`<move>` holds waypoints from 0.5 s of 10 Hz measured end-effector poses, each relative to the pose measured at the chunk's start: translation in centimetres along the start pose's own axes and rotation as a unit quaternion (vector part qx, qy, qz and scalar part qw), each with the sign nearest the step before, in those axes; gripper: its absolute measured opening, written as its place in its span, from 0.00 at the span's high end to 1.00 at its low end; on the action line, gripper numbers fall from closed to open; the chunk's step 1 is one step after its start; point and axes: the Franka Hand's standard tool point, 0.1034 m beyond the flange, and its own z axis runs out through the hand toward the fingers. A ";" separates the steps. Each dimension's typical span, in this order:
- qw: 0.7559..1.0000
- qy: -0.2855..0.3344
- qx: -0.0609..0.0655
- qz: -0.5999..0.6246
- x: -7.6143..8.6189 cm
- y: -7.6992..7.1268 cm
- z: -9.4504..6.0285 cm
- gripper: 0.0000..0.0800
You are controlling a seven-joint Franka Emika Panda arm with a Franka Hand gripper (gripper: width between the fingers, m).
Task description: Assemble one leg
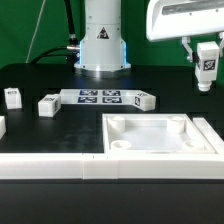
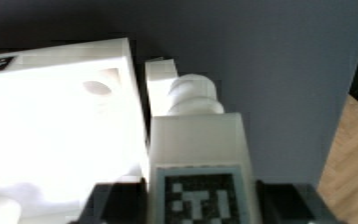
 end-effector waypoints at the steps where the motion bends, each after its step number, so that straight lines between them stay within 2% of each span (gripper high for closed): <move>1: 0.999 0.000 -0.004 -0.037 0.8 0.8 0.5 0.64; 3: 0.997 0.005 -0.011 -0.073 2.1 2.4 0.9 0.64; 5: 0.996 0.008 -0.017 -0.086 3.4 4.7 1.5 0.64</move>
Offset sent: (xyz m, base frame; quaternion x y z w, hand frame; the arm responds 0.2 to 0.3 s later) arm 0.0329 -0.0403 -0.0087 0.0018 0.0163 -0.0604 0.9980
